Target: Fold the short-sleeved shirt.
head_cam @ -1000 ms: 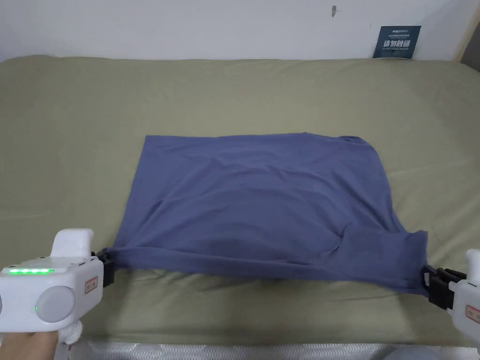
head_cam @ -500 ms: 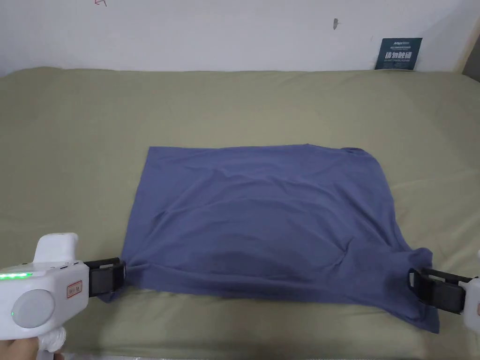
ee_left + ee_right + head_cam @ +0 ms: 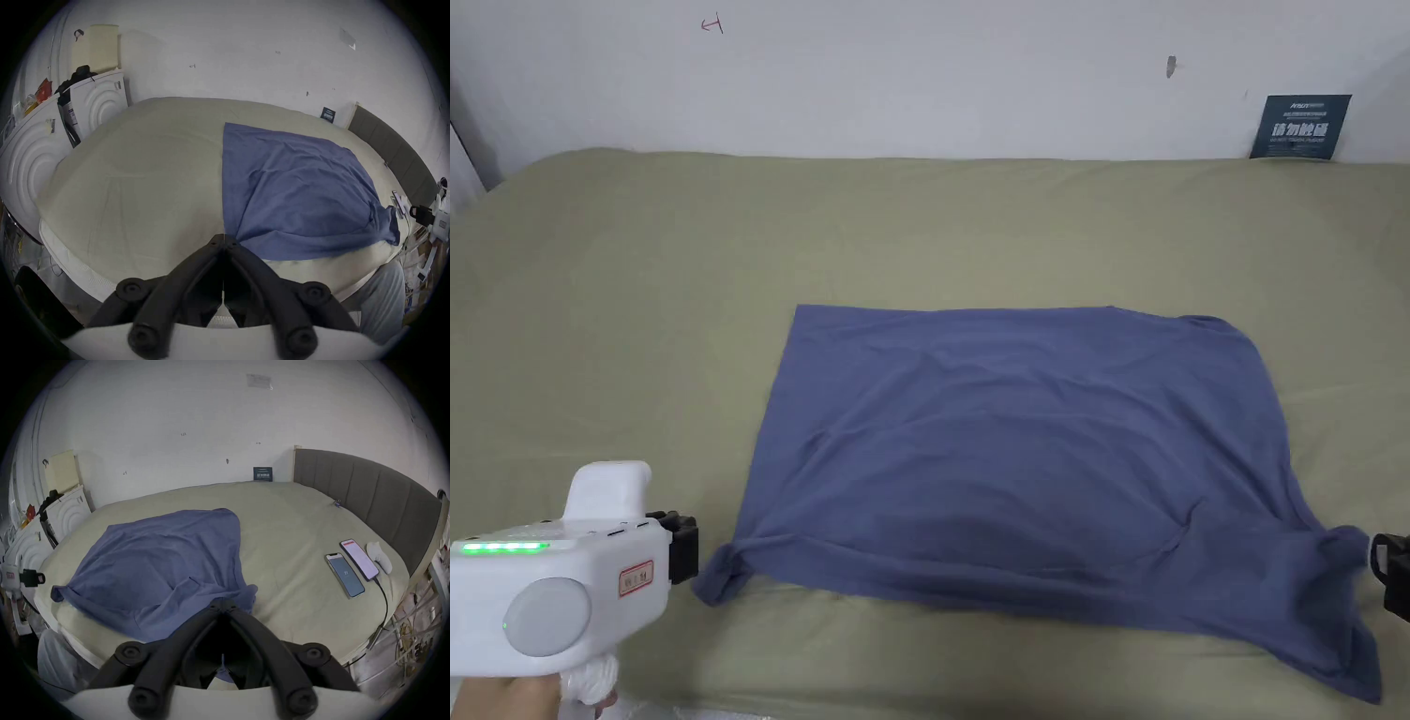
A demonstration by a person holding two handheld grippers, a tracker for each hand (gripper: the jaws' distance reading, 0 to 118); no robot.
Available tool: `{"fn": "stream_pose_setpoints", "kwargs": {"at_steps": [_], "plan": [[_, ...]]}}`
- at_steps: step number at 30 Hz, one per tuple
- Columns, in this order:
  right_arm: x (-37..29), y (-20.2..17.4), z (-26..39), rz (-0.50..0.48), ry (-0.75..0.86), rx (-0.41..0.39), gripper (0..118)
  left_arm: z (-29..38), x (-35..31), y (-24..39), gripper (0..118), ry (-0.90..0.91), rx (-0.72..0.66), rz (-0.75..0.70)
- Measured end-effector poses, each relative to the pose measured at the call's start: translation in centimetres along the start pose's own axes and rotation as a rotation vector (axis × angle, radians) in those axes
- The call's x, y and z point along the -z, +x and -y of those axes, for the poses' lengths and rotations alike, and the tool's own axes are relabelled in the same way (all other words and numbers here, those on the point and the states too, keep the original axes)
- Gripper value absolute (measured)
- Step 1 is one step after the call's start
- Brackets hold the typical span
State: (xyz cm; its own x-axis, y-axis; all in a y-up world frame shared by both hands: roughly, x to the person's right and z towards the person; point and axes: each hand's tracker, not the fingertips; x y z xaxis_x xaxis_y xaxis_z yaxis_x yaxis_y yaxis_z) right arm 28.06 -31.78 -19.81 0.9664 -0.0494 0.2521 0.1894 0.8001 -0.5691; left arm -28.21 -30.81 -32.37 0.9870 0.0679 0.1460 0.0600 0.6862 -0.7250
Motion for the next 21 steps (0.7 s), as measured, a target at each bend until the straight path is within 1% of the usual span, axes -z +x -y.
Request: {"fn": "stream_pose_setpoints", "kwargs": {"at_steps": [2,3,4,5,6,8,10,11,12,13,14,15,16,18,19,20,21], "plan": [[0.0,0.1,0.2,0.003,-0.007,0.005,0,-0.1,1.2,0.3,1,-0.037,0.016,0.010],[0.1,0.1,0.4,0.000,-0.017,0.013,0,-0.1,1.7,0.3,13,-0.076,0.030,0.013],[0.3,0.3,0.7,0.002,-0.024,0.023,0,-0.1,2.3,0.2,57,-0.106,0.037,0.023],[0.5,0.4,0.8,0.000,-0.035,0.028,0,-0.2,3.1,0.5,100,-0.116,0.038,0.016],[0.5,0.4,0.9,-0.003,-0.044,0.029,0,0.0,3.8,0.7,118,-0.113,0.035,-0.002],[0.6,0.5,1.2,0.005,-0.058,0.022,0,-0.2,4.1,0.7,109,-0.112,0.049,-0.014],[0.6,0.6,1.4,0.007,-0.073,0.023,0,-0.5,5.1,1.8,103,-0.147,0.037,-0.001],[0.7,0.6,1.4,0.006,-0.085,0.023,0,-0.6,5.5,2.1,93,-0.161,0.035,-0.001],[0.8,0.5,1.6,0.009,-0.096,0.017,0,-0.6,5.6,2.4,69,-0.171,0.041,-0.005],[0.8,0.5,1.7,0.009,-0.103,0.012,0,-0.2,5.9,1.9,9,-0.173,0.053,-0.009],[0.8,0.6,1.7,0.004,-0.112,0.010,0,0.0,6.0,1.9,1,-0.176,0.063,-0.005],[0.8,0.7,1.7,-0.002,-0.120,0.007,4,0.3,6.2,2.0,1,-0.170,0.071,-0.019],[0.8,0.7,1.8,-0.015,-0.133,0.008,30,0.2,6.3,2.0,1,-0.173,0.068,-0.013],[1.2,0.9,2.0,-0.038,-0.177,0.006,109,0.3,5.8,1.9,1,-0.174,0.061,-0.006],[1.8,1.0,2.3,-0.060,-0.224,0.003,116,0.3,5.7,1.9,1,-0.172,0.061,-0.006],[2.1,0.8,2.6,-0.064,-0.238,-0.010,109,0.4,5.7,1.9,1,-0.170,0.061,-0.006],[2.2,0.6,3.1,-0.062,-0.211,-0.023,107,0.3,5.4,1.8,1,-0.165,0.059,-0.006]]}}
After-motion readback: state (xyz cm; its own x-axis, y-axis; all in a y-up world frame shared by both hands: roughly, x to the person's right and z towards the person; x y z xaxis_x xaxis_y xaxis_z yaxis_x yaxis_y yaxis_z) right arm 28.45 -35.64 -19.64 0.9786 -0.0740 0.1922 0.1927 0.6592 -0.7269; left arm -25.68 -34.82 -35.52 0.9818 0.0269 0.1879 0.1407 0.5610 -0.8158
